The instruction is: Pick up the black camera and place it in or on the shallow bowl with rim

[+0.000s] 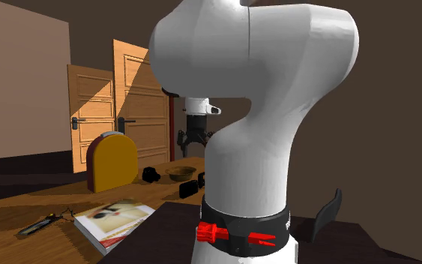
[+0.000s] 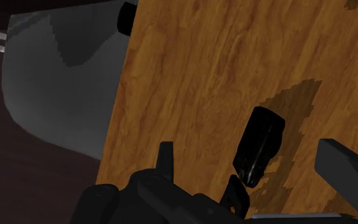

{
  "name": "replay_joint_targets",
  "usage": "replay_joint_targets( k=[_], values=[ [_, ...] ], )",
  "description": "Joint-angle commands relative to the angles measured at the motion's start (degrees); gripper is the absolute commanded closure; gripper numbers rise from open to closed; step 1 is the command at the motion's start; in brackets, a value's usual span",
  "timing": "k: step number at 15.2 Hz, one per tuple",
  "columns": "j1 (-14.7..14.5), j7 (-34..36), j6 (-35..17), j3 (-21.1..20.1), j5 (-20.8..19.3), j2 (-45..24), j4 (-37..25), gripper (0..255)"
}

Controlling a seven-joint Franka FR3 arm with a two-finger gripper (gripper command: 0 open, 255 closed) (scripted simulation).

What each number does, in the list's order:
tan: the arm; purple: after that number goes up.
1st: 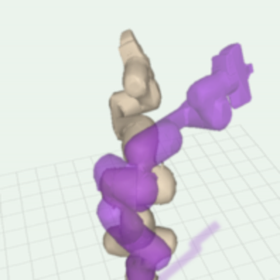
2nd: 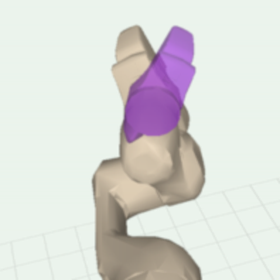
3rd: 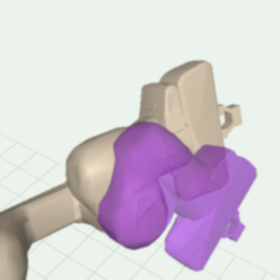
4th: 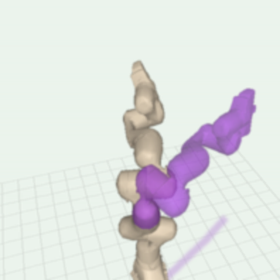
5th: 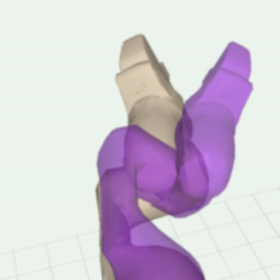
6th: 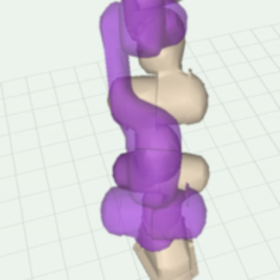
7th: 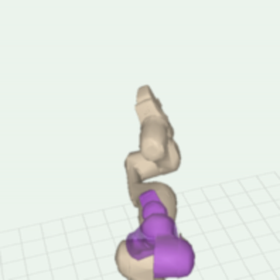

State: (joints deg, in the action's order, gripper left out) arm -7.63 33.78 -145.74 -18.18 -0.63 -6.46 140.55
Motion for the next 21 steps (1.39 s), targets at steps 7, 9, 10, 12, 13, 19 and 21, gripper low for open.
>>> replay_joint_targets(
  k=[7,9,10,12,13,19,21],
  values=[
    [-6.25,10.94,-6.83,3.74,-9.73,-19.11,-11.62,0],
    [-8.22,12.82,-7.73,4.99,-11.09,-23.62,-15.19,0],
    [-8.69,13.19,-7.90,5.28,-11.32,-24.66,-16.06,0],
    [-9.14,13.54,-8.97,5.83,-11.79,-26.12,-16.46,0],
    [-9.36,13.70,-9.50,6.09,-12.02,-26.86,-16.68,0],
    [-10.37,14.42,-11.81,7.29,-12.98,-30.30,-17.85,0],
    [-10.36,14.42,-11.81,7.29,-12.98,-30.30,-17.85,0]
  ],
)
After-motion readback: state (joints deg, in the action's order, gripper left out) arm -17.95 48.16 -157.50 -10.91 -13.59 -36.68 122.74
